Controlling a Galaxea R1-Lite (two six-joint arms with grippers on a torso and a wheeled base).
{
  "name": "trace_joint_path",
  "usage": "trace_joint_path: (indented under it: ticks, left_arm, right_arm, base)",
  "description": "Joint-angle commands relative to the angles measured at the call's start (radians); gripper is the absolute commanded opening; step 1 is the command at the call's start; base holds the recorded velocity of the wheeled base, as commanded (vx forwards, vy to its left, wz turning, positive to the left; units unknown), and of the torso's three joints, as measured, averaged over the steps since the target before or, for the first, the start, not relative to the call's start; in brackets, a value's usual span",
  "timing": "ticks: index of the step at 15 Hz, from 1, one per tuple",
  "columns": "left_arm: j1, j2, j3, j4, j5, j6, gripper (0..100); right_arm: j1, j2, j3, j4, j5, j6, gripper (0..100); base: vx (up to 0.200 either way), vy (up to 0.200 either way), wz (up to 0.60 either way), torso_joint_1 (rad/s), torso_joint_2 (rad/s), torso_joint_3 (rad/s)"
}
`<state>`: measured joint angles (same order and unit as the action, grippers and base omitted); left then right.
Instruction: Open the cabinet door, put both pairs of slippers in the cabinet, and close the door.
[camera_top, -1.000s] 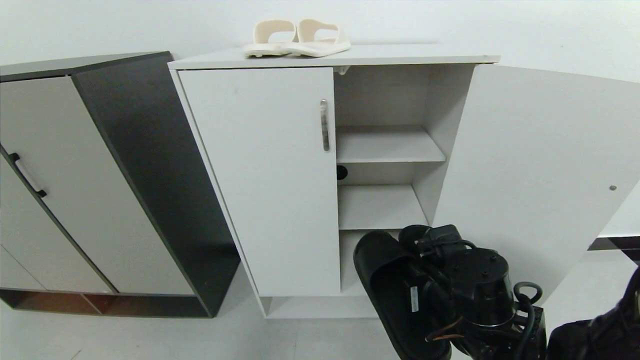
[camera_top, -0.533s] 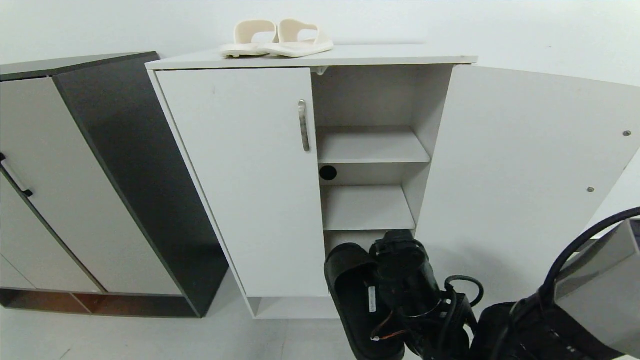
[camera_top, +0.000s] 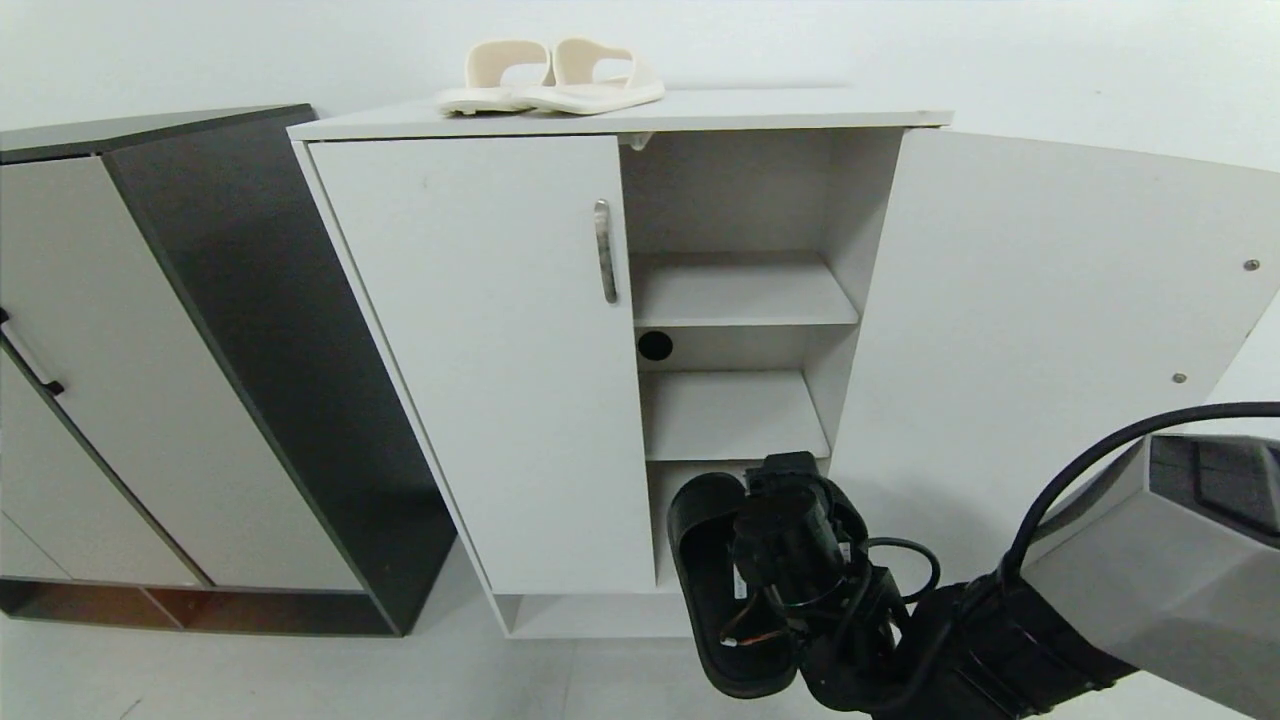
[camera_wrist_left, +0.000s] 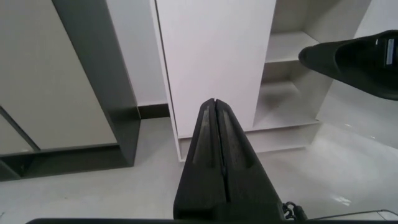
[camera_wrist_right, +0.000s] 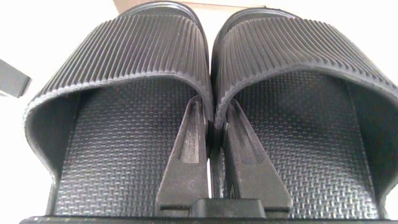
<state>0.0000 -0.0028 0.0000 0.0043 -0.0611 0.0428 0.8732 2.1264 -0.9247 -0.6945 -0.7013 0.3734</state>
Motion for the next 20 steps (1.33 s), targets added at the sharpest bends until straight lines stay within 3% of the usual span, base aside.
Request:
trace_joint_path:
  ticks: [1, 7, 10, 13, 17, 20]
  left_arm:
    - [0.0, 0.003, 0.0, 0.0, 0.0, 0.0, 0]
    - [0.0, 0.003, 0.0, 0.0, 0.0, 0.0, 0]
    - [0.0, 0.003, 0.0, 0.0, 0.0, 0.0, 0]
    - [0.0, 0.003, 0.0, 0.0, 0.0, 0.0, 0]
    - [0.0, 0.003, 0.0, 0.0, 0.0, 0.003, 0]
    - [0.0, 0.003, 0.0, 0.0, 0.0, 0.002, 0]
  right_arm:
    - [-0.005, 0.012, -0.003, 0.0, -0.003, -0.001, 0]
    - [-0.013, 0.037, -0.04, -0.002, -0.004, -0.01, 0]
    - [-0.034, 0.066, -0.089, -0.033, -0.006, -0.076, 0]
    - [-0.045, 0.081, -0.106, -0.218, -0.024, -0.194, 0]
    - [-0.046, 0.129, -0.082, -0.589, -0.046, -0.364, 0]
    - [-0.056, 0.133, -0.066, -0.606, -0.044, -0.364, 0]
  base:
    - [0.0, 0.0, 0.0, 0.0, 0.0, 0.0]
    - [0.0, 0.0, 0.0, 0.001, 0.0, -0.137]
    - [0.0, 0.0, 0.0, 0.004, 0.0, -0.196]
    - [0.0, 0.0, 0.0, 0.004, 0.0, -0.191]
    - [0.0, 0.0, 0.0, 0.002, 0.0, -0.181]
    - [0.0, 0.0, 0.0, 0.0, 0.0, 0.0]
